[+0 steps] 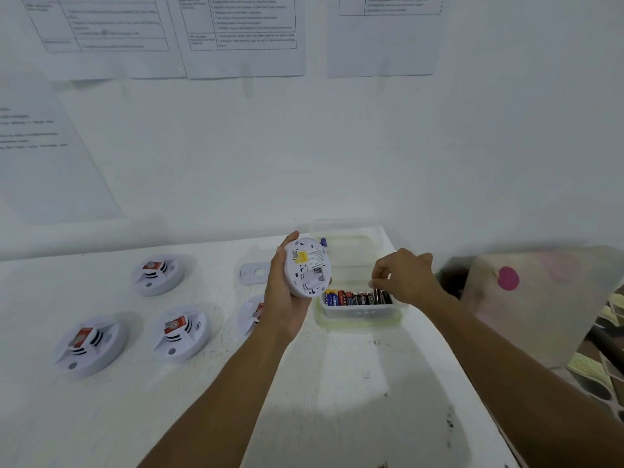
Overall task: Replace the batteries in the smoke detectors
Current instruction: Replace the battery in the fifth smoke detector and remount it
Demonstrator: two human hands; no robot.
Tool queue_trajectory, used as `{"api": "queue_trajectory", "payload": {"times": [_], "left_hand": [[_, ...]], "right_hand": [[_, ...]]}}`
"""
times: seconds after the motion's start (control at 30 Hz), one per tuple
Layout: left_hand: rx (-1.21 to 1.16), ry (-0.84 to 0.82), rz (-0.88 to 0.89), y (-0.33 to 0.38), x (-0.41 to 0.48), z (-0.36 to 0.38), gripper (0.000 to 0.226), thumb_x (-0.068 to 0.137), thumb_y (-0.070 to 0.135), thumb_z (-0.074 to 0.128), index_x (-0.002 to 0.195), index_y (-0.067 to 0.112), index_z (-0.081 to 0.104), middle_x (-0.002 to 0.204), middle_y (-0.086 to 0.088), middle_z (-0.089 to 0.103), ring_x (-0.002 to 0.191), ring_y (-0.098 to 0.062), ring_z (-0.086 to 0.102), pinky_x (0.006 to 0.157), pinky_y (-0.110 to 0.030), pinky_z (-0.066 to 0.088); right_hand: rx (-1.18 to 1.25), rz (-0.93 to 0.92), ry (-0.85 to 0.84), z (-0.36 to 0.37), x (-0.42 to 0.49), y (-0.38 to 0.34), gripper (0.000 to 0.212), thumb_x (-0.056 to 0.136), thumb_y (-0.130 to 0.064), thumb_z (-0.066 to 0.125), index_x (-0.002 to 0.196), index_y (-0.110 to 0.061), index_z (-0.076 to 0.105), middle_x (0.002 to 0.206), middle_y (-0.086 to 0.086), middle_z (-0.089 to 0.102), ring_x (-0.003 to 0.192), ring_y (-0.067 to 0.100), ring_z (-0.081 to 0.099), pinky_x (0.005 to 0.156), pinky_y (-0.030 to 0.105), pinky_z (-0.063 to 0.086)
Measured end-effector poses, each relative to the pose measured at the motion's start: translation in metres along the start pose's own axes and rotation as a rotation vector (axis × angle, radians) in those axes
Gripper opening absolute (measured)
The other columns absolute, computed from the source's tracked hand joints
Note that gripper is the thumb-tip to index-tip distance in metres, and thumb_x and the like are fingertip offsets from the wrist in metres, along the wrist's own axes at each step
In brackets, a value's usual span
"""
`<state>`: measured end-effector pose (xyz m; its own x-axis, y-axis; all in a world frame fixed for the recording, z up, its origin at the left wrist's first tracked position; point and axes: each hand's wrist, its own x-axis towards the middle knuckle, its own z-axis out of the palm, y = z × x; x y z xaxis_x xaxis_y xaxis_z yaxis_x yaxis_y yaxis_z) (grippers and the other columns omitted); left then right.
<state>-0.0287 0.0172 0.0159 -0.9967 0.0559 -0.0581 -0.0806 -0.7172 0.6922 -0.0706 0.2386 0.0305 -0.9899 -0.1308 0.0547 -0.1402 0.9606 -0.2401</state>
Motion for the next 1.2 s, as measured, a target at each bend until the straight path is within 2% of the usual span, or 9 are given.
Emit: {"api": "queue_trajectory", "payload": {"times": [0.2,0.37,0.43,0.5,0.6,0.73,0.9,1.03,1.2], "left_hand": [[0.016,0.003,0.011,0.001,0.005,-0.001,0.040,0.098,0.040,0.042,0.133,0.026,0.055,0.120,-0.004,0.069,0.109,-0.024,0.066,0.107,-0.054,0.037],[0.012,-0.006,0.035,0.009,0.012,-0.003,0.049,0.087,0.042,0.051,0.134,0.025,0.054,0.121,-0.002,0.068,0.111,-0.025,0.064,0.099,-0.051,0.044],[0.003,-0.015,0.044,0.014,0.017,-0.004,0.047,0.087,0.040,0.051,0.131,0.025,0.055,0.116,-0.002,0.069,0.104,-0.025,0.067,0.096,-0.049,0.045],[-0.013,-0.005,0.046,0.019,0.023,-0.006,0.047,0.086,0.041,0.051,0.130,0.025,0.055,0.116,-0.003,0.069,0.099,-0.024,0.069,0.093,-0.047,0.047],[-0.015,0.032,0.038,0.026,0.034,-0.012,0.050,0.086,0.042,0.051,0.132,0.025,0.055,0.126,-0.006,0.063,0.111,-0.027,0.062,0.096,-0.050,0.047],[-0.015,0.061,0.017,0.034,0.047,-0.020,0.052,0.086,0.043,0.051,0.134,0.024,0.055,0.141,-0.009,0.055,0.133,-0.033,0.047,0.113,-0.060,0.029],[-0.010,0.089,0.011,0.041,0.062,-0.033,0.042,0.099,0.039,0.041,0.135,0.023,0.054,0.143,-0.011,0.052,0.135,-0.033,0.045,0.113,-0.062,0.028],[0.000,0.076,-0.003,0.043,0.067,-0.041,0.047,0.096,0.041,0.043,0.138,0.023,0.052,0.145,-0.010,0.050,0.132,-0.032,0.048,0.110,-0.062,0.032],[-0.016,0.069,-0.014,0.041,0.073,-0.049,0.045,0.099,0.040,0.041,0.139,0.023,0.051,0.145,-0.011,0.050,0.135,-0.034,0.045,0.111,-0.063,0.030]], "right_hand": [[-0.128,-0.053,0.059,0.008,0.002,0.001,0.020,0.085,-0.048,0.066,0.074,-0.031,0.069,0.069,-0.014,0.067,0.082,0.005,0.052,0.076,0.036,0.018],[0.058,-0.078,0.117,-0.005,0.015,-0.003,0.010,0.090,-0.035,0.062,0.083,-0.031,0.069,0.074,-0.016,0.063,0.078,0.008,0.058,0.084,0.035,0.035],[0.205,-0.107,0.136,-0.009,0.028,-0.008,0.008,0.088,-0.028,0.065,0.083,-0.028,0.070,0.074,-0.015,0.063,0.074,0.009,0.059,0.076,0.031,0.044],[0.299,-0.101,0.123,-0.012,0.047,-0.016,0.005,0.087,-0.025,0.067,0.084,-0.026,0.071,0.075,-0.012,0.064,0.070,0.010,0.061,0.066,0.025,0.045],[0.313,-0.069,0.047,-0.008,0.082,-0.031,0.003,0.086,-0.025,0.068,0.085,-0.025,0.071,0.074,-0.009,0.068,0.069,0.013,0.066,0.064,0.025,0.048],[0.333,0.023,-0.090,0.011,0.126,-0.043,0.006,0.083,-0.021,0.070,0.089,-0.021,0.073,0.070,-0.005,0.071,0.066,0.012,0.069,0.065,0.024,0.054],[0.408,0.082,-0.223,0.032,0.154,-0.055,0.018,0.078,-0.017,0.077,0.093,-0.026,0.073,0.081,0.000,0.072,0.070,0.017,0.072,0.069,0.028,0.057],[0.316,0.062,-0.262,0.042,0.165,-0.059,0.017,0.071,-0.022,0.082,0.082,-0.031,0.072,0.094,-0.002,0.069,0.074,0.018,0.071,0.075,0.031,0.059],[0.319,0.107,-0.258,0.039,0.164,-0.058,0.018,0.072,-0.016,0.080,0.087,-0.021,0.072,0.078,0.001,0.067,0.059,0.014,0.060,0.054,0.022,0.047]]}}
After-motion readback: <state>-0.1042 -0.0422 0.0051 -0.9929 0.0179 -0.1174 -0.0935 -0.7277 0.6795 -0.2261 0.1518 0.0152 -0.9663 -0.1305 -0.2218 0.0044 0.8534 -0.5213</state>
